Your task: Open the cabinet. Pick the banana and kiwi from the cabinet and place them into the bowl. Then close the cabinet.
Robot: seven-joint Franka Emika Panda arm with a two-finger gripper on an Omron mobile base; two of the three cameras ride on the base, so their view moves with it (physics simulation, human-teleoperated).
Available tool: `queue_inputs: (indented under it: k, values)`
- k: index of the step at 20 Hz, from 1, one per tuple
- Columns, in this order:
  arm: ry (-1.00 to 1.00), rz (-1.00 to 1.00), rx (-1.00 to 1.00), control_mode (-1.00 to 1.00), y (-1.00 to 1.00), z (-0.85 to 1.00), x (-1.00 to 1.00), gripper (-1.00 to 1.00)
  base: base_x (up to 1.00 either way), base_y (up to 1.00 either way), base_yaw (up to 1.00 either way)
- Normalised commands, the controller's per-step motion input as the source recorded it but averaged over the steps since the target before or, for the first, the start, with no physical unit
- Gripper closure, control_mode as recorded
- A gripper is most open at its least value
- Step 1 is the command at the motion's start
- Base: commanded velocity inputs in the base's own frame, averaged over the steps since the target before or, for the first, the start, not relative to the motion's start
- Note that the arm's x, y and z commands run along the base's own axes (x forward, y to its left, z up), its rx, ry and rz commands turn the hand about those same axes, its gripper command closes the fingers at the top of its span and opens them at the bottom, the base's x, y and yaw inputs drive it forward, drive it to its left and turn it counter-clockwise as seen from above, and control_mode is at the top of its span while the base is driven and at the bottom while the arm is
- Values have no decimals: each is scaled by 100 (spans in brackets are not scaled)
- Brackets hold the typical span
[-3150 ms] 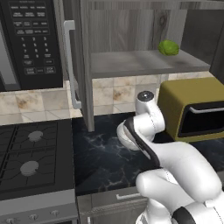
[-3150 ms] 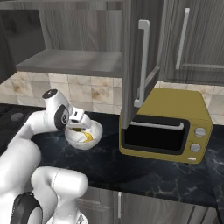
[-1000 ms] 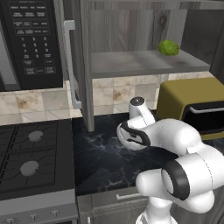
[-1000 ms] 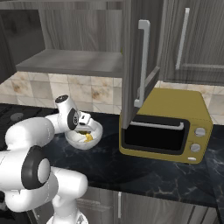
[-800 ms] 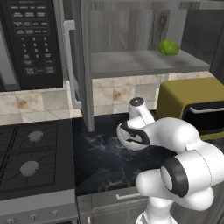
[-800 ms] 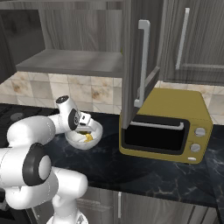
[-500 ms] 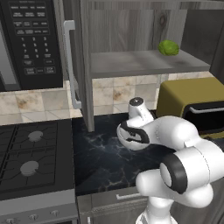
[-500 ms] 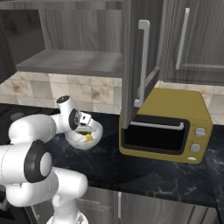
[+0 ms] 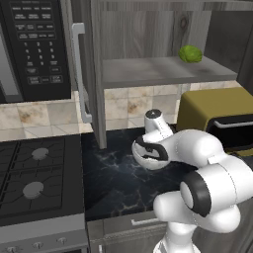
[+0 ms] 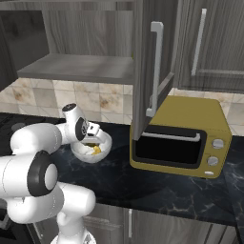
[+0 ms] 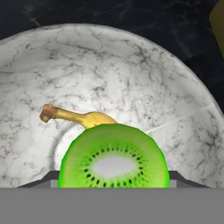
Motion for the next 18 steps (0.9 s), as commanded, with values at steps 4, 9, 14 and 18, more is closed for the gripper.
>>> queue_inputs:
  k: [4,9,14,18]
  values:
    - [0,0,0,-100,0,-1,3,-100,0,0,0]
    - [0,0,0,-100,0,0,6,-100,0,0,0]
    - [-3,0,0,-100,0,1,0,-100,0,0,0]
    - [-6,0,0,-100,0,17,-15,-100,0,0,0]
